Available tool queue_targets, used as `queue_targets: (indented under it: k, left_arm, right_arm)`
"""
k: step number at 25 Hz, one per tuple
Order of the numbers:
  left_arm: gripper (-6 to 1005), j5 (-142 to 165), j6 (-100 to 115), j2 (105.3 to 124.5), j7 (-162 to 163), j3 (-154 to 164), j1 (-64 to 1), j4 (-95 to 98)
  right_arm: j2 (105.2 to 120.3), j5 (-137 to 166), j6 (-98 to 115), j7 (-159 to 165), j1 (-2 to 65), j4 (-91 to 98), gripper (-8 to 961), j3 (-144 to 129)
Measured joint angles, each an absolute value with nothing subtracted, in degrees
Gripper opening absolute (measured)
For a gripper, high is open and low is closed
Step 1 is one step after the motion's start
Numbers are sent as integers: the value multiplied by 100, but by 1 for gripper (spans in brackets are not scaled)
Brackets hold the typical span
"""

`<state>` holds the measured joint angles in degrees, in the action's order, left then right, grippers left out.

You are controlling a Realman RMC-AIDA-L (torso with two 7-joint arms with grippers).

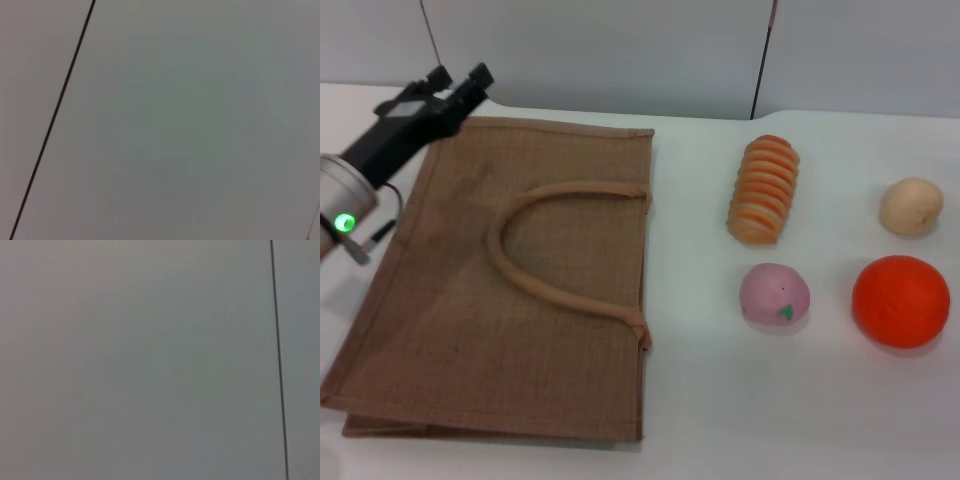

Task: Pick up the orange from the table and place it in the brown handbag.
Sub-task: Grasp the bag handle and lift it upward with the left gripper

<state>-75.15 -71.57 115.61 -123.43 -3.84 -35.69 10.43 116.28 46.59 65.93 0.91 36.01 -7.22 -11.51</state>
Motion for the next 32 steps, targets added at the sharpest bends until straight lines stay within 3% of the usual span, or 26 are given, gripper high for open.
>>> queue_targets:
  k: [3,20,32]
  left_arm:
    - [701,-7094,-7539,11667,-11292,-386,-3571,1907]
    - [697,-4855,-7553,11645,-6476,1824,-3647,4421]
    - [695,-3170,-7579,11626,-4671,3150,-3826,5085]
  right_arm:
    - [11628,4658,6587,95,3641,-721,765,-1151]
    - [11628,4659,6529,98,3656,-720,766,-1132]
    - [11628,4647,6530,96,3657,-720,767,-1127]
